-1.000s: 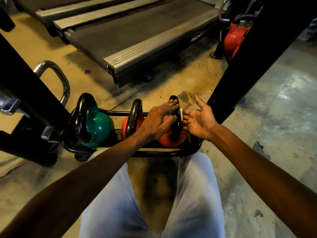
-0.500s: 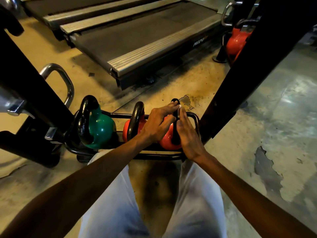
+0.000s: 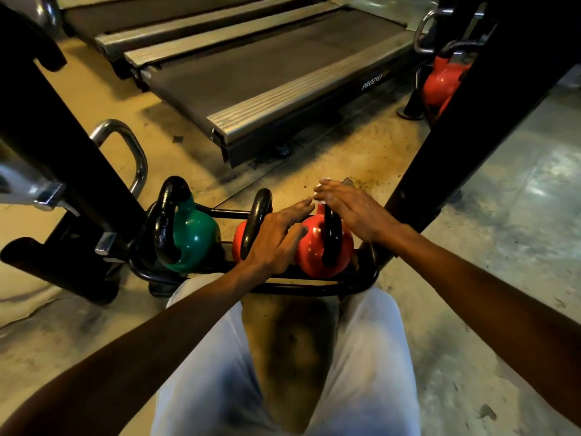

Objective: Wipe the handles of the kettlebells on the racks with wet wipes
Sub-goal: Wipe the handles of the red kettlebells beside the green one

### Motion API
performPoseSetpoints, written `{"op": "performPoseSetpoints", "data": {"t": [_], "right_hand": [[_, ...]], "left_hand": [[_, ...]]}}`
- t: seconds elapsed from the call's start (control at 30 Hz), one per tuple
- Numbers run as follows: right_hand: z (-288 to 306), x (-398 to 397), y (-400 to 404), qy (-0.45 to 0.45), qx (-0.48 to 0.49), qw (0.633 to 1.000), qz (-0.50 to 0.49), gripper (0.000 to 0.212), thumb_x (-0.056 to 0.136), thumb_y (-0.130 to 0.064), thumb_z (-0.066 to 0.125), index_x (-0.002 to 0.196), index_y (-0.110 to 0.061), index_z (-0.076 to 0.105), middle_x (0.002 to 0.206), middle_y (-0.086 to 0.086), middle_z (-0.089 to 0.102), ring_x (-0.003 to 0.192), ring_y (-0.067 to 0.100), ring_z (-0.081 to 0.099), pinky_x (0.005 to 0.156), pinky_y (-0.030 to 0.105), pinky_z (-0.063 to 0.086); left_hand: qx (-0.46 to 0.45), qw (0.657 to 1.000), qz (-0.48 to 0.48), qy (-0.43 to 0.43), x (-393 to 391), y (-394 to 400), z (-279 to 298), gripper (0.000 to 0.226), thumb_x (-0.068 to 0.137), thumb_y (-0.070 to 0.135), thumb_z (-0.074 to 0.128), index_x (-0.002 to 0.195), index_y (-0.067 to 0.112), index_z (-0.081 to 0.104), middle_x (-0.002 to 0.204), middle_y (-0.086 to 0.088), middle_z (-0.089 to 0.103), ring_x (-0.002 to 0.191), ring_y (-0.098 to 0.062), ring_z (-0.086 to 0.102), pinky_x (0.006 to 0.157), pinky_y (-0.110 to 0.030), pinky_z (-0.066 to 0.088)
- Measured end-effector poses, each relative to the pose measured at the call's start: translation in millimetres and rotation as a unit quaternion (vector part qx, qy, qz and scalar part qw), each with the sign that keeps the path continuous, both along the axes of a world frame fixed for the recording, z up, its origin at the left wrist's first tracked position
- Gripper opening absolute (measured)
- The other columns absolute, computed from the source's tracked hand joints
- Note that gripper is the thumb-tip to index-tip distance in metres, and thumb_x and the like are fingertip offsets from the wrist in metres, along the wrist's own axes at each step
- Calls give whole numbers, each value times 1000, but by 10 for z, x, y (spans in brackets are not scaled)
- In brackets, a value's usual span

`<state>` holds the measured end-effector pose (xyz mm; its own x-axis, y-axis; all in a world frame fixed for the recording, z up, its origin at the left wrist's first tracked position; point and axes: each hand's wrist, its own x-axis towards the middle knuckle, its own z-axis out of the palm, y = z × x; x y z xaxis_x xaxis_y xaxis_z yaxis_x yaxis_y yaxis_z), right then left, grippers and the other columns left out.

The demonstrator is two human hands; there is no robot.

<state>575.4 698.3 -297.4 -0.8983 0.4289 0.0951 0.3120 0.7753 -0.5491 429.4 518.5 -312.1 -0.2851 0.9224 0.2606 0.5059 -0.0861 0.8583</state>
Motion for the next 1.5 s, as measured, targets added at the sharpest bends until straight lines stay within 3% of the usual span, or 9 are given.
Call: {"op": "performPoseSetpoints", "data": {"t": [0.2, 0.33, 0.5, 0.67, 0.87, 1.0, 1.07, 1.33, 1.5], "right_hand": [[195, -378, 108, -66, -118, 976, -173, 89, 93, -85, 8, 98, -33, 80, 106, -5, 78, 108, 19, 69, 109, 57, 42], [105, -533, 186, -89, -178, 944, -263, 86, 98, -78, 11, 107, -25, 79, 109, 3, 76, 109, 27, 65, 107, 49, 44], [44, -521, 168, 59, -493, 778, -386, 71, 105, -65, 33, 108, -4, 70, 93, 10, 70, 77, 23, 65, 66, 32, 51], [172, -435, 157, 91, -561, 722, -395, 66, 104, -54, 40, 62, -7, 59, 58, 5, 47, 45, 17, 39, 54, 28, 37], [17, -411, 188, 132, -583, 672, -438, 33, 94, -49, 53, 86, -17, 52, 71, 8, 45, 47, 21, 44, 52, 25, 41], [123, -150, 4, 131, -676, 625, -368, 61, 100, -51, 46, 117, 4, 66, 93, 18, 73, 73, 29, 73, 60, 31, 55], [141, -50, -69, 109, -700, 624, -331, 71, 100, -57, 42, 127, 5, 64, 106, 20, 76, 90, 31, 74, 74, 40, 55], [44, 165, -575, 138, -614, 698, -341, 56, 106, -51, 39, 110, -7, 73, 96, 14, 76, 76, 22, 73, 78, 35, 54], [-383, 272, -1128, 213, -289, 876, -321, 52, 99, -47, 56, 148, -29, 58, 138, -7, 67, 130, 12, 61, 110, 38, 50]], "left_hand": [[-9, 998, -22, 66, 53, 4, -4, 60, 93, 38, 51, 147, 13, 59, 155, -6, 53, 148, -13, 44, 122, -44, 38], [-2, 997, -16, 76, 81, 59, 9, 54, 97, 33, 57, 148, 16, 58, 156, -4, 52, 148, -13, 44, 122, -44, 39], [-9, 997, -8, 77, 61, 264, 55, 54, 101, 38, 57, 150, 16, 55, 157, -6, 50, 149, -13, 43, 122, -40, 39], [-28, 996, -33, 72, 100, 393, 74, 56, 99, 39, 56, 148, 11, 57, 156, -10, 50, 149, -17, 42, 123, -39, 38], [-42, 996, -29, 67, 108, 409, 100, 55, 99, 41, 55, 146, 12, 58, 156, -10, 50, 149, -17, 42, 122, -40, 39], [-43, 995, -27, 88, 111, 387, 102, 56, 100, 41, 54, 147, 12, 56, 157, -10, 50, 149, -18, 42, 123, -40, 36], [-46, 995, -22, 84, 117, 363, 95, 56, 100, 40, 55, 148, 12, 55, 157, -10, 49, 149, -19, 42, 123, -43, 36], [-40, 997, -19, 59, 102, 327, -3, 60, 99, 44, 54, 152, 18, 52, 159, -6, 47, 151, -14, 40, 122, -47, 38], [-37, 995, -39, 88, 38, 340, -37, 59, 97, 30, 49, 154, 18, 50, 161, -6, 46, 152, -16, 38, 123, -50, 35]]}}
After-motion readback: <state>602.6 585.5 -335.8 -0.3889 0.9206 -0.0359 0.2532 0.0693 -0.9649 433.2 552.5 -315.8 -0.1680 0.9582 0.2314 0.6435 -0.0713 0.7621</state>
